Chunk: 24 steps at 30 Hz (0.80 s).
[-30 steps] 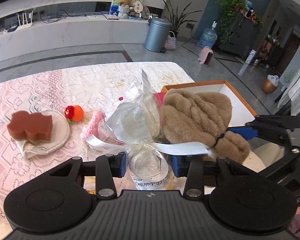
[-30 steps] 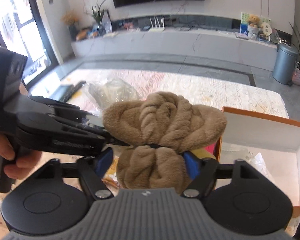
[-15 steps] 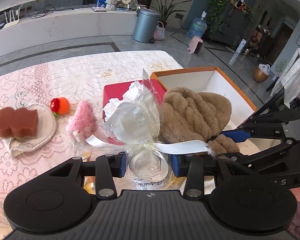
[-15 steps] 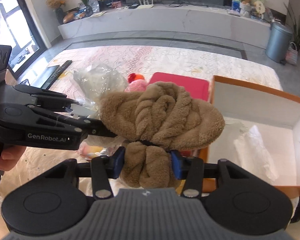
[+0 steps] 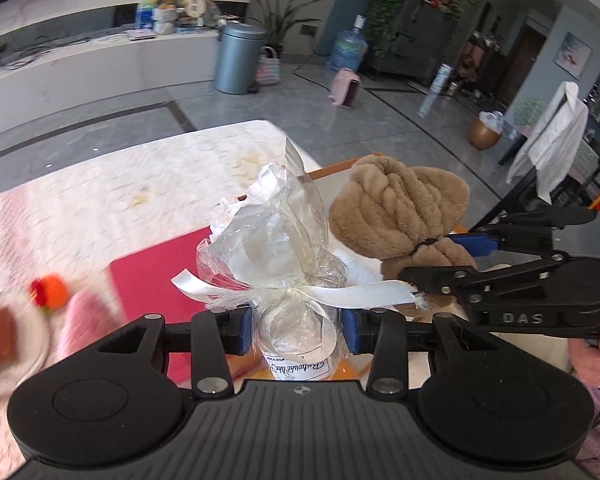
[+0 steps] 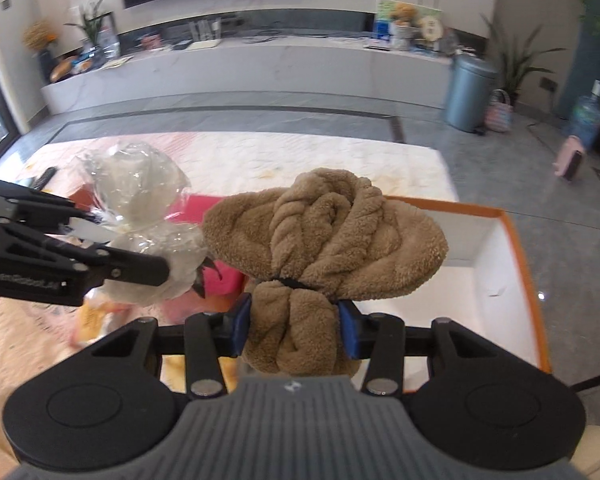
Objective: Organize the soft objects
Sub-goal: 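Carry the towel and plastic bag with both tools over the orange box, then open both tools to drop the towel and bag into the box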
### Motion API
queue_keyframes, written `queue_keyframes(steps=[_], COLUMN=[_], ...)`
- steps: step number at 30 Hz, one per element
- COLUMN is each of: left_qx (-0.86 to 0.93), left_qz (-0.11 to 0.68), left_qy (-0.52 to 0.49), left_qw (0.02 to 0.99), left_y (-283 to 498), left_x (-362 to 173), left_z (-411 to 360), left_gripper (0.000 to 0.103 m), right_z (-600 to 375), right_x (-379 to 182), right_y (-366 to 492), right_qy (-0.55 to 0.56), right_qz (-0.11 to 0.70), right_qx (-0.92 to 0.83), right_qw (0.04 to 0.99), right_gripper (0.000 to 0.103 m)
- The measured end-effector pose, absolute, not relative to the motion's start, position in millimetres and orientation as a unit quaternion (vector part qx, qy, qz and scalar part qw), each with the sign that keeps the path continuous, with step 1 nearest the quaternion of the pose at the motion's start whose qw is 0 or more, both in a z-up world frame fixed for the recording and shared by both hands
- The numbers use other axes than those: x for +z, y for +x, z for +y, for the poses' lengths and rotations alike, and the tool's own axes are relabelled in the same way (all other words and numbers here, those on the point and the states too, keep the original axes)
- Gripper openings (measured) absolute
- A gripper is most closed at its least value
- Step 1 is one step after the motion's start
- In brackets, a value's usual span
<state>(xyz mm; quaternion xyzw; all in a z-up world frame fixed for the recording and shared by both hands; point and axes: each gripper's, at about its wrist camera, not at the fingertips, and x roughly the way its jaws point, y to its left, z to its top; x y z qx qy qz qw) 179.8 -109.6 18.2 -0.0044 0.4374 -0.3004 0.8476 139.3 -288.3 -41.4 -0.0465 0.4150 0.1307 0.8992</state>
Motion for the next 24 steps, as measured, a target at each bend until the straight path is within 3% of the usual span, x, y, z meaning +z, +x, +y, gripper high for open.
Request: queue_keyframes(steps=[13,24], left_qx=[-0.310,-0.273], left_qz=[0.504,0.553], left_qy=[0.057,0.096], left_qw=[0.804,0.781], left_y=[248,279], left_x=[-38,-81], left_z=[-203,-235], left_gripper=[0.048,0.049], right_z=[-349,-372], right_x=[-84,-142], right_y=[212,269], right_qy=[-0.039,-0.045], right_qz=[0.463,0.534], right_qx=[0.084,0.070], right_qw=[0.881,0.841], right_gripper=[0.045,0.045])
